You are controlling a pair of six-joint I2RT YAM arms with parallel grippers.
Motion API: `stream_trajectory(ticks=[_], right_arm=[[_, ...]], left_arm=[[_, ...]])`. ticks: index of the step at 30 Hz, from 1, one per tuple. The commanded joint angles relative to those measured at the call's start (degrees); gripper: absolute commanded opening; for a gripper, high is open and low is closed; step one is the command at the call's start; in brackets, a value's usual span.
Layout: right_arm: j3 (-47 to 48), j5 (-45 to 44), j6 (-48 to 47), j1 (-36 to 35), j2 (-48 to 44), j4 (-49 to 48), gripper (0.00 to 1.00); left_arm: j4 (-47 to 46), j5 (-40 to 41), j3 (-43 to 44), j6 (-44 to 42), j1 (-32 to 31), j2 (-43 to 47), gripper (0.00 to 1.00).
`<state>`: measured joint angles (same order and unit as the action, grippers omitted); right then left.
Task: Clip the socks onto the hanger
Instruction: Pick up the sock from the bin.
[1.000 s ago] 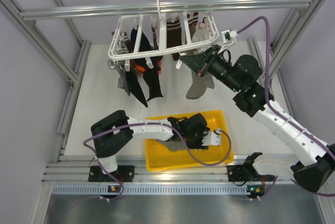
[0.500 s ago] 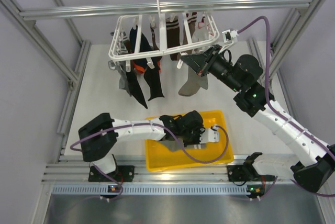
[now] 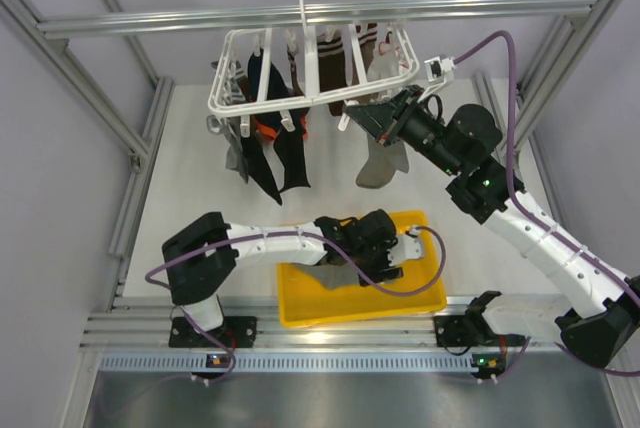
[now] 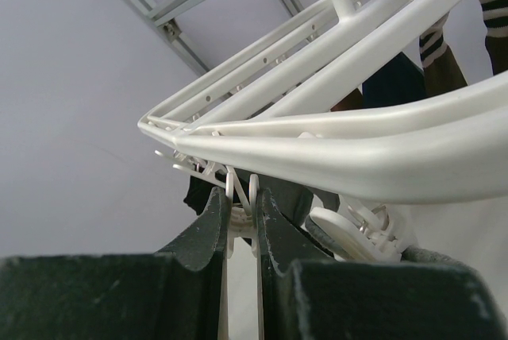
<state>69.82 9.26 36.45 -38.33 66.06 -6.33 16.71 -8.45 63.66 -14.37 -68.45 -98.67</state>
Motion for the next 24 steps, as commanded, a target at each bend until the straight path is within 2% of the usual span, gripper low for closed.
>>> stream_trajectory(ticks=[1, 9, 13, 16, 19, 20, 24], right_arm=[[1.8, -0.3, -0.7, 0.8, -0.8, -0.5, 0.00], [1.0, 0.1, -0.3, 0.8, -1.0, -1.0, 0.00], [1.1, 0.1, -0.3, 0.9, -1.0, -0.7, 0.00], [1.2, 0.2, -0.4, 0.8, -1.0, -0.5, 0.00], [1.2, 0.3, -0.4, 1.0, -1.0, -0.4, 0.00], [1.2, 0.4, -0.5, 1.0, -1.1, -0.3, 0.00], [0.9, 0.2, -0.7, 1.1, -1.2, -0.1, 0.00]], left_arm=[[1.9, 1.5, 3.9, 1.5, -0.2, -1.7, 0.69], [4.9, 1.6, 5.7, -1.6, -0.1, -7.7, 0.67], [4.9, 1.2, 4.8, -2.1, -0.1, -10.4, 0.59], [3.8, 1.0, 3.4, -1.9, -0.1, -11.5, 0.57], [3.4, 0.3, 2.3, -1.6, -0.2, -11.6, 0.44], [3.5, 0.0, 2.1, -1.5, -0.2, -11.5, 0.37], [5.3, -1.0, 2.8, -1.4, -0.2, -9.0, 0.23]])
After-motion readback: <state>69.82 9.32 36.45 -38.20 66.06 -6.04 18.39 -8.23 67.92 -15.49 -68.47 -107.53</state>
